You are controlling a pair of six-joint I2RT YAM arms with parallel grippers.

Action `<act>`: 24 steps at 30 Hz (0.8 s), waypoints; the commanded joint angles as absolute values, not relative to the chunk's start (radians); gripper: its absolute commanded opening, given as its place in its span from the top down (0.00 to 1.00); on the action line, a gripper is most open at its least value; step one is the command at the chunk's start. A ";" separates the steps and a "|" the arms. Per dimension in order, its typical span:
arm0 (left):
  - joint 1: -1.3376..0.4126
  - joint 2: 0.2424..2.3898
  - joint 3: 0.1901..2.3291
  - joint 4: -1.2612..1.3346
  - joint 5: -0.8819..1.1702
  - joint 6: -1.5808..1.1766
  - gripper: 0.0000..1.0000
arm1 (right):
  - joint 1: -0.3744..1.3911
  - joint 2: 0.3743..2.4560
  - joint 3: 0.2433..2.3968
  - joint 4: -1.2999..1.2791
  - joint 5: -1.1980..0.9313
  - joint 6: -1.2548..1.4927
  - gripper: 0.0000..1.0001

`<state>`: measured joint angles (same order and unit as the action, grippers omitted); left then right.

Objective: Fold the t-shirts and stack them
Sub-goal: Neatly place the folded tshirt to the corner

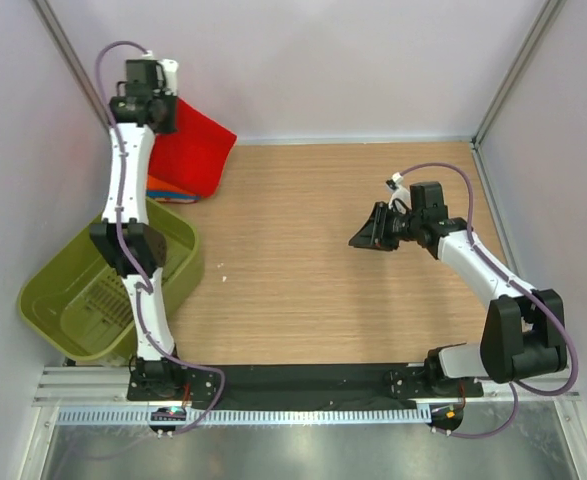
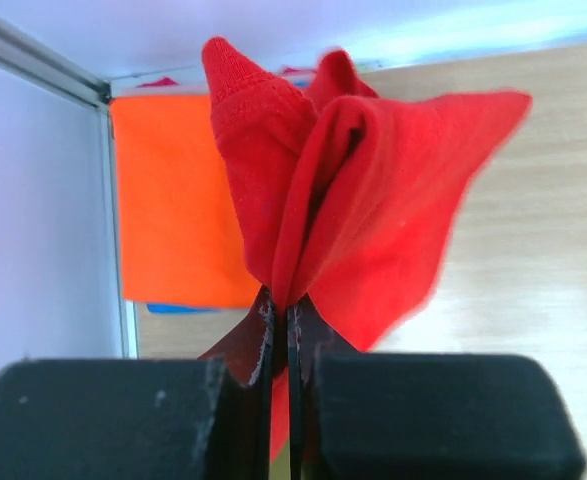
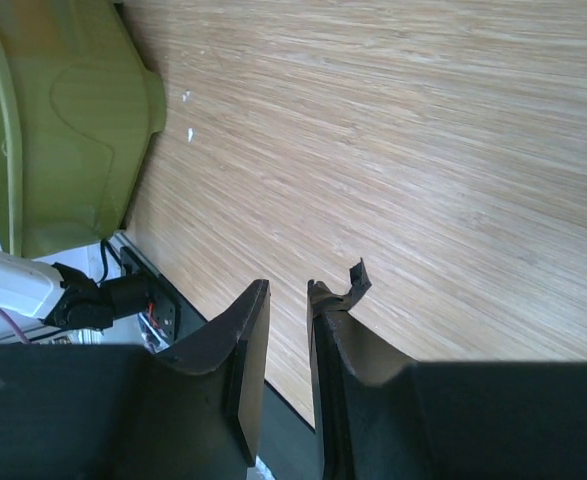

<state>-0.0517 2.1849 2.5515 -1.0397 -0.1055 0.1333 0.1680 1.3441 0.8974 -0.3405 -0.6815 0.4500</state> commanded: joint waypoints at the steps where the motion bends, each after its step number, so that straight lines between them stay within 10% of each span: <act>1: 0.113 2.212 2.620 -0.872 0.136 0.082 1.00 | 0.167 1.367 0.934 -0.356 -0.655 0.428 0.71; 7: 0.239 2.385 2.620 -0.588 0.183 0.005 0.87 | 0.166 1.399 0.911 -0.342 -0.620 0.428 0.70; 9: 0.256 2.410 2.586 -0.528 0.163 -0.061 0.47 | 0.166 1.422 0.922 -0.347 -0.612 0.431 0.66; 11: 0.249 2.418 2.585 -0.509 0.114 -0.055 0.28 | 0.167 1.430 0.940 -0.356 -0.611 0.433 0.64; 24: 0.082 2.054 2.265 -0.604 0.121 -0.120 0.25 | 0.166 1.370 0.982 -0.437 -0.551 0.440 0.55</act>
